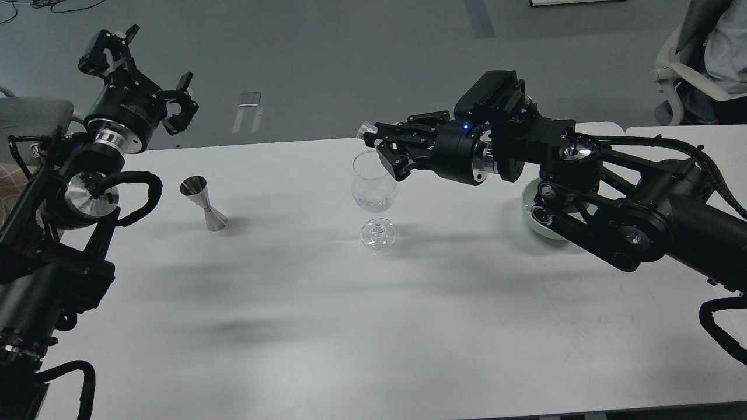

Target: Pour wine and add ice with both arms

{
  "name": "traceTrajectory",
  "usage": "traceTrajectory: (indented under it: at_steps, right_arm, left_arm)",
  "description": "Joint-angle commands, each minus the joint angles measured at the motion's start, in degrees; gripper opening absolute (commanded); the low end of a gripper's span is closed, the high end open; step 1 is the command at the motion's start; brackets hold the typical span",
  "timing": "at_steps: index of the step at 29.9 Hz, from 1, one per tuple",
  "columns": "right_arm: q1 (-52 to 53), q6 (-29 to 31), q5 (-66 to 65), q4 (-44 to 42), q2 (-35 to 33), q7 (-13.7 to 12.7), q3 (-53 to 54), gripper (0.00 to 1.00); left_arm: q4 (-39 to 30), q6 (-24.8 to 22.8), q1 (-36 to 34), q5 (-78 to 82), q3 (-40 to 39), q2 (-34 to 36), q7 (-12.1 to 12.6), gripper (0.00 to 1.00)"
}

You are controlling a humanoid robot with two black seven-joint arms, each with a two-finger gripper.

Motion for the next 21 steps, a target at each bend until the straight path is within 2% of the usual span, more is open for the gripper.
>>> traceTrajectory:
  at_steps: [1,11,15,21]
  right_arm:
    - [-0.24,-0.05,0.05,-0.04,-0.13,0.06,-0.84,0.08]
    - [-0.33,-0.05,-0.03,-0.21,-0.05,0.23,-1.02,0.11]
    - [-0.24,-0.31,-0.03,-0.21,-0.05,0.23,-1.02,0.26]
    - [-0.33,-0.49,0.05,-0.21,-0.05,0.23,-1.02,0.3]
  left_arm:
    - [0.03,0.0,0.01,0.0,0.07,0.0,0.01,0.98]
    - [0.03,0.0,0.01,0.0,-0.11,0.0,-0.08,0.98]
    - [0.12,0.0,0.09,0.0,-0.02,0.0,-0.08,0.98]
    - [0.12,0.0,0.01,0.0,0.07,0.0,-0.08,0.98]
